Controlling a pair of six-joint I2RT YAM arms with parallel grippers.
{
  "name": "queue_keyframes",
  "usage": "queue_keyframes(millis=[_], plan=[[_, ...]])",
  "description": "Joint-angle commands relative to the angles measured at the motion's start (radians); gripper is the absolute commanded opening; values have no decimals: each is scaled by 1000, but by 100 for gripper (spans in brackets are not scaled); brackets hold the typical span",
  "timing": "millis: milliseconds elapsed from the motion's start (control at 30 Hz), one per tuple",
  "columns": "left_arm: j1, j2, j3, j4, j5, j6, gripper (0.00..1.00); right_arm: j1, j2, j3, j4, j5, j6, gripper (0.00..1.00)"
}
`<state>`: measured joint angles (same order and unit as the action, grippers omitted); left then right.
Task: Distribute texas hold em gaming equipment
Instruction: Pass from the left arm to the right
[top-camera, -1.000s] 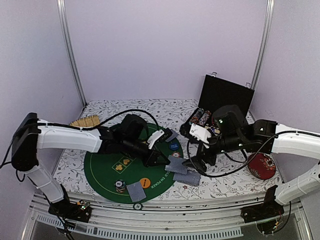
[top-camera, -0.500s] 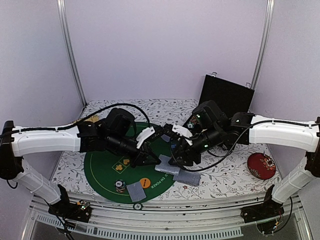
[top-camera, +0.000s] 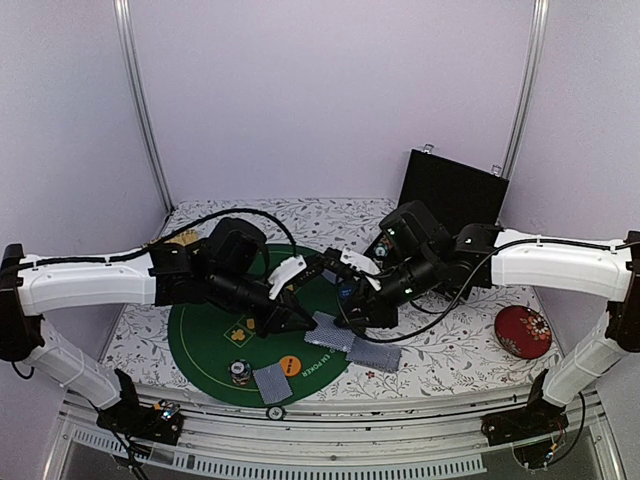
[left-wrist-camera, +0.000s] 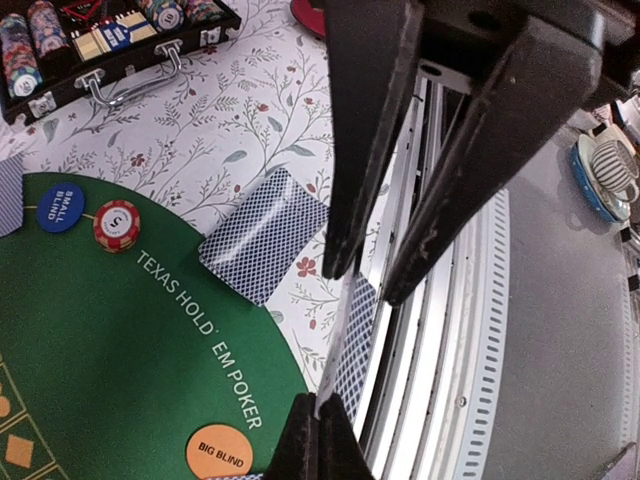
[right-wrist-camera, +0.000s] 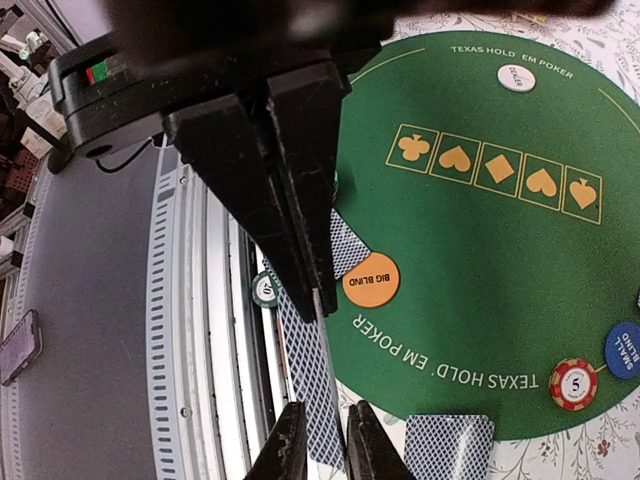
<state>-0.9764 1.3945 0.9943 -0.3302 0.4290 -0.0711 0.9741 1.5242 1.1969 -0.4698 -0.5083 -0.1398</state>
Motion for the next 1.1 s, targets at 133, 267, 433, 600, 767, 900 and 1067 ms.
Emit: queue_keyframes(millis=[133,267,433,600,767,900,1067], plan=[[-9,-65,-25,37,23,28,0,0,-43,-75,46,-3,-40,20],[-9,-65,-22,41,31,24,0,-1,-25,-76,45,-2,-33,7],[-10,-60,-19,29,23,27,0,-1,-57,-89,87,-8,16,2],[4,-71,-4,18,-91,-18,5,-1,-74,-112,124,27,121,2],[85,-152,37,-37,-337,-161,71,1,-12,-92,114,146,518,2],[137,-273,27,-63,-508,-227,89,70,-64,-199,340,226,835,2],[150,-389,-17,-10,-700,-233,98,182,-27,-265,558,390,1093,2]])
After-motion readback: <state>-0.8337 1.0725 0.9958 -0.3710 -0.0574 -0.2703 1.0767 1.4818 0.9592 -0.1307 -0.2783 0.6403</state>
